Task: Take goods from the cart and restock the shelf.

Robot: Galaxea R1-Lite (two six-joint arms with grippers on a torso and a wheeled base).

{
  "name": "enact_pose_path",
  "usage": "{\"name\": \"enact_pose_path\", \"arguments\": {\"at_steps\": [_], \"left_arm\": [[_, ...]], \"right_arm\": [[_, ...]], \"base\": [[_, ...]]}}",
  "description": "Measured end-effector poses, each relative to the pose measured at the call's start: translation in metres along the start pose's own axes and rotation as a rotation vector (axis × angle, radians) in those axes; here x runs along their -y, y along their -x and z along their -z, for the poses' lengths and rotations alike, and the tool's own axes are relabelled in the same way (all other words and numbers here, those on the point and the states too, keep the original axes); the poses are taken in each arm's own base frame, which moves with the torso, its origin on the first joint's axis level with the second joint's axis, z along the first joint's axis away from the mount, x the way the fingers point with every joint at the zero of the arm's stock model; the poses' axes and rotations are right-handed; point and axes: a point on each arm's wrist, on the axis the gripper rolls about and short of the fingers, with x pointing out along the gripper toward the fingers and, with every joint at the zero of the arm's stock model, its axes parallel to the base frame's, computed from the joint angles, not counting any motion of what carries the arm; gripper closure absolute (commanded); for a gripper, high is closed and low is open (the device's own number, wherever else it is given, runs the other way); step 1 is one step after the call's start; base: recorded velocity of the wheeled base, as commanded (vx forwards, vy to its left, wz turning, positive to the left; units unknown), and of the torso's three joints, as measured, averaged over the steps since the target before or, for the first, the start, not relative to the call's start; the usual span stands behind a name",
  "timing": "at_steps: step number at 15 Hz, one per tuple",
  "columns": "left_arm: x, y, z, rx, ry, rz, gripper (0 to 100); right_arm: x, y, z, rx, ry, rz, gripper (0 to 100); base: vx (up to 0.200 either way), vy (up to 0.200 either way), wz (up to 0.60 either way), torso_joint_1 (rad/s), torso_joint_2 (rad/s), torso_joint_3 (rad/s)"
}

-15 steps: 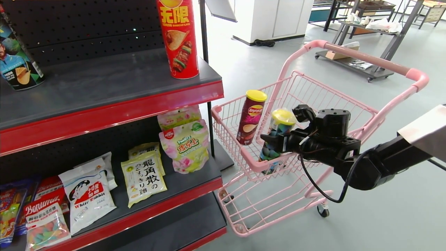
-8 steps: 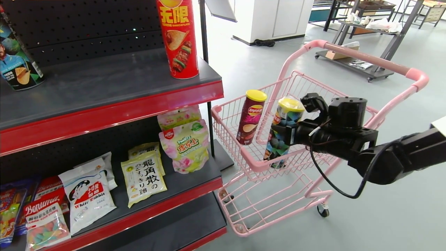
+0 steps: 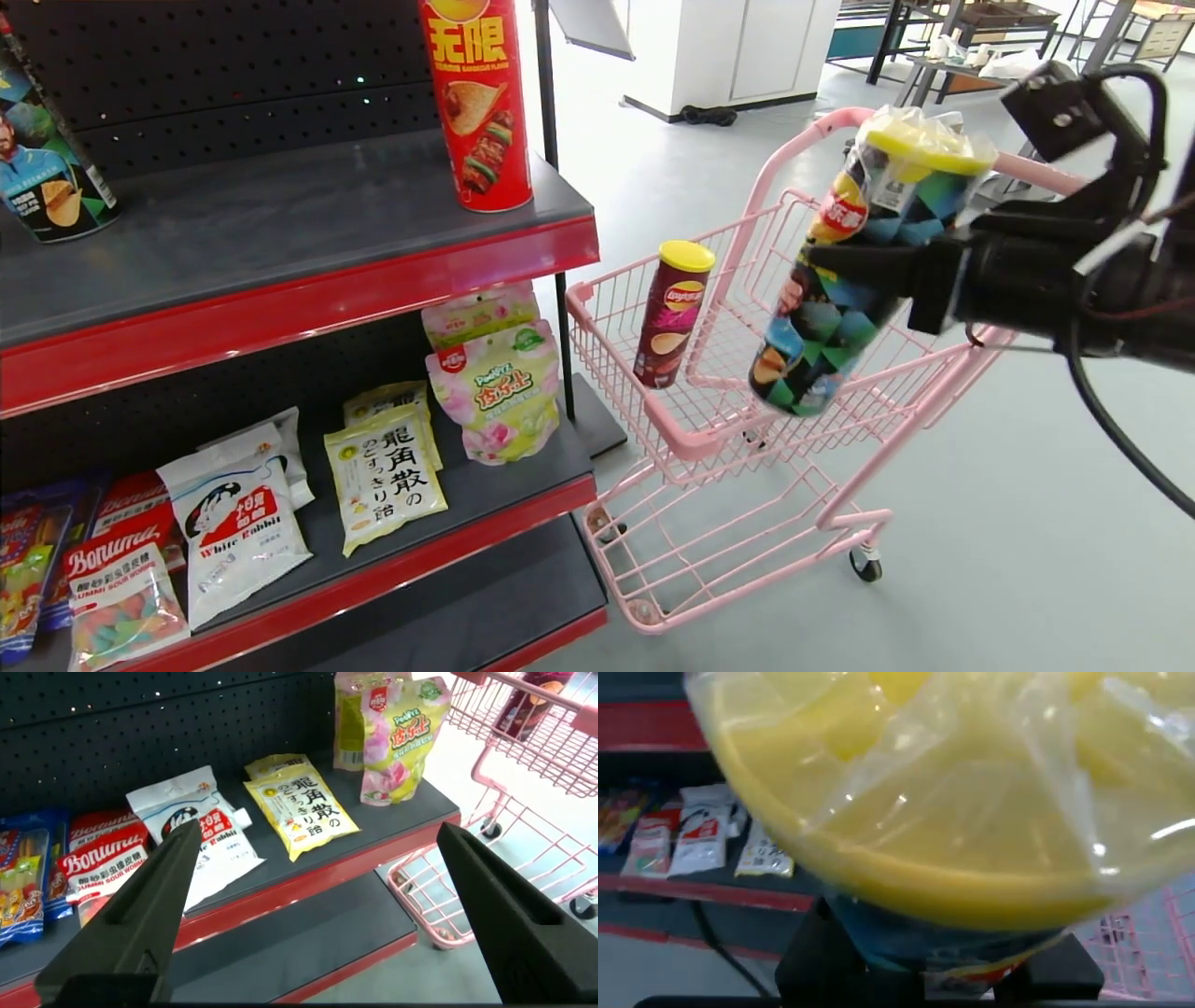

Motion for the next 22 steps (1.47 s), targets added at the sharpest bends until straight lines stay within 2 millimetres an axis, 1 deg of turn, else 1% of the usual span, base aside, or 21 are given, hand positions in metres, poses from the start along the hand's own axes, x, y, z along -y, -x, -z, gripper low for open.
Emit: {"name": "enact_pose_path", "arguments": {"at_steps": [2,3,5,6,10,12,16,22], "left_arm": [[0.000,0.000,0.000,0.000,0.000,0.000,0],[0.000,0.000,0.000,0.000,0.000,0.000,0],[0.000,0.000,0.000,0.000,-0.001,0.000,0],[0.000,0.000,0.000,0.000,-0.001,0.001,0],[0.000,0.000,0.000,0.000,-0.001,0.000,0],[0.000,0.000,0.000,-0.001,-0.001,0.000,0],[0.000,0.000,0.000,0.001,-0.001,0.000,0],[0.000,0.000,0.000,0.000,-0.001,0.000,0]], "right_arm": [[-0.015,0.020,0.014,-0.062,-0.001,-0.063,100],[-0.025,0.027,0.018,-0.065,0.006,-0.110,100],[-0.042,0.034,0.022,-0.070,0.021,-0.187,100],[-0.046,0.035,0.023,-0.072,0.033,-0.199,100],[-0.049,0.034,0.023,-0.073,0.061,-0.205,100],[-0.049,0.035,0.025,-0.080,0.062,-0.206,100],[-0.049,0.035,0.023,-0.072,0.065,-0.212,100],[-0.049,0.031,0.020,-0.065,0.086,-0.214,100]], "base": [[0.000,0.000,0.00,0.000,0.00,0.000],[0.000,0.000,0.00,0.000,0.00,0.000],[0.000,0.000,0.00,0.000,0.00,0.000],[0.000,0.000,0.00,0.000,0.00,0.000],[0.000,0.000,0.00,0.000,0.00,0.000],[0.000,0.000,0.00,0.041,-0.17,-0.129],[0.000,0.000,0.00,0.109,-0.44,-0.322],[0.000,0.000,0.00,0.176,-0.54,-0.367]]}}
